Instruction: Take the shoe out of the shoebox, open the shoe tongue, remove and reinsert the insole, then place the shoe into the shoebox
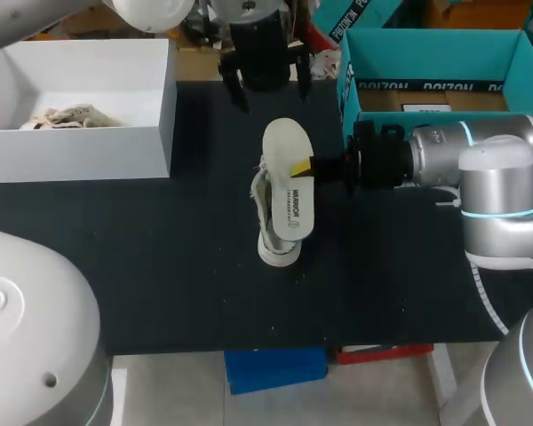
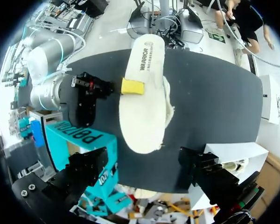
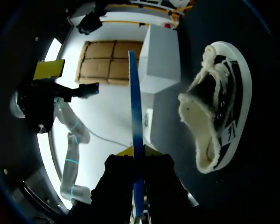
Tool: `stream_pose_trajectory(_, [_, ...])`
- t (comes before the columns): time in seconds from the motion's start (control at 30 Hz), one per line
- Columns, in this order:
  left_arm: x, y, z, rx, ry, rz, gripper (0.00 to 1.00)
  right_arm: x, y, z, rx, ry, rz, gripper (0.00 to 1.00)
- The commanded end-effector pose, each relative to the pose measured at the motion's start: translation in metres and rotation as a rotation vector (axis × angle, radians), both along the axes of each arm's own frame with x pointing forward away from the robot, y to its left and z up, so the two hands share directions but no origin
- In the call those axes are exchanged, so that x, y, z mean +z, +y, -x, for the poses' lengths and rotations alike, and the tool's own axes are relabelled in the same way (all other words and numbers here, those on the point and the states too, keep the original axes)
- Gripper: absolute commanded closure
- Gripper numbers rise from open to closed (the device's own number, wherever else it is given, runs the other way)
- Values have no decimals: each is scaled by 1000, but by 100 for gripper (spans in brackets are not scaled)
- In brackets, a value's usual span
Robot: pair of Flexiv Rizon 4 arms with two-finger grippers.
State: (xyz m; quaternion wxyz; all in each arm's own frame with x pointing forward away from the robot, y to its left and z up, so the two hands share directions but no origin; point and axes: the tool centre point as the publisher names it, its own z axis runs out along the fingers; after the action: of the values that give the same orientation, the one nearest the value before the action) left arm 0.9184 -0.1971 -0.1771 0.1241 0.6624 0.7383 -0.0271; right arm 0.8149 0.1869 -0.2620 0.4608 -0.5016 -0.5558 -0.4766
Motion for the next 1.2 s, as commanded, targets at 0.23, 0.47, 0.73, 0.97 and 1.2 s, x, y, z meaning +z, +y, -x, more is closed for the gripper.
stream_pose_trajectory(0.23, [-3, -6, 18, -58, -18, -64, 0, 0, 1, 0, -2, 0, 2, 100])
stream_pose_trajectory(0.47, [-7, 5, 63, -67, -12, -74, 0, 0, 1, 0, -2, 0, 2, 100])
stream_pose_trajectory(0.73, [-17, 12, 110, -70, -9, -56, 0, 0, 1, 0, -2, 0, 2, 100])
stream_pose_trajectory(0.97, [-25, 9, 151, -117, -7, -31, 0, 0, 1, 0, -2, 0, 2, 100])
stream_pose_trajectory(1.2, [-37, 11, 175, -174, -34, 52, 0, 0, 1, 0, -2, 0, 2, 100])
